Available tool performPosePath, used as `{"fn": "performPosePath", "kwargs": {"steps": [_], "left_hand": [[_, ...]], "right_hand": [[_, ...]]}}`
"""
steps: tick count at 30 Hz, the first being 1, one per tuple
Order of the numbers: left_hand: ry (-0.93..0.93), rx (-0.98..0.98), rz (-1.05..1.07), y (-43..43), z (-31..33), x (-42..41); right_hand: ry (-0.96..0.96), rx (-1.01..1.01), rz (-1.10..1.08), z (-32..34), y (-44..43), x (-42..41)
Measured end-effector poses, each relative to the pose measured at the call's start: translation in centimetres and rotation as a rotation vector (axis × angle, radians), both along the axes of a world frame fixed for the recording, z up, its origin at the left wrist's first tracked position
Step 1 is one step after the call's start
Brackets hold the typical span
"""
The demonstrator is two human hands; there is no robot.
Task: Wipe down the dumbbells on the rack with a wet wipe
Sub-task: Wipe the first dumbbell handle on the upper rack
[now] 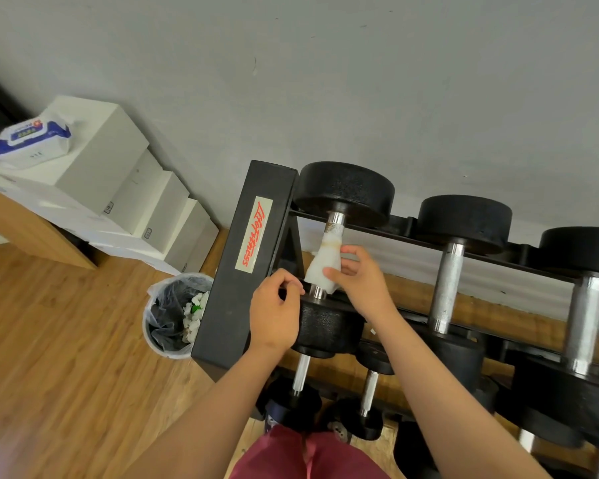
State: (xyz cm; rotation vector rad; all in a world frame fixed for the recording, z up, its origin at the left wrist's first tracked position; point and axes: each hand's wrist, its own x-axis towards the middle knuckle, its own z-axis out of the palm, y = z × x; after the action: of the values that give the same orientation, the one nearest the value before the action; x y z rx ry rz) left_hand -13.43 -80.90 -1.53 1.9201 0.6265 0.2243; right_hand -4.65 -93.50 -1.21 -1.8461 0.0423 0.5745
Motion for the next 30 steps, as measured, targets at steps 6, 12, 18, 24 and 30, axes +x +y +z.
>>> {"fn": "performPosePath", "kwargs": {"steps": [6,12,18,24,30], "left_hand": [[0.019,0.009,-0.002,0.1,-0.1,0.0],[0.013,0.006,-0.008,0.2,-0.2,-0.1],[0.036,0.009,-0.017,0.2,0.0,-0.1],[0.033,0.012,-0.02,0.2,-0.1,-0.1],[0.013,0.017,-0.02,0.2,-0.1,-0.1]], "right_hand": [[0.053,-0.076,0.103,-0.4,0.2,-0.4],[-0.04,-0.028,-0.065,0.0,-1.0,-0.5],[0.221,0.096,0.139,1.8,-2.9,0.9],[0.136,-0.065,-0.071,0.3,-0.7,0.9],[0.205,-0.022,0.018,0.6,-1.3,0.0]]}}
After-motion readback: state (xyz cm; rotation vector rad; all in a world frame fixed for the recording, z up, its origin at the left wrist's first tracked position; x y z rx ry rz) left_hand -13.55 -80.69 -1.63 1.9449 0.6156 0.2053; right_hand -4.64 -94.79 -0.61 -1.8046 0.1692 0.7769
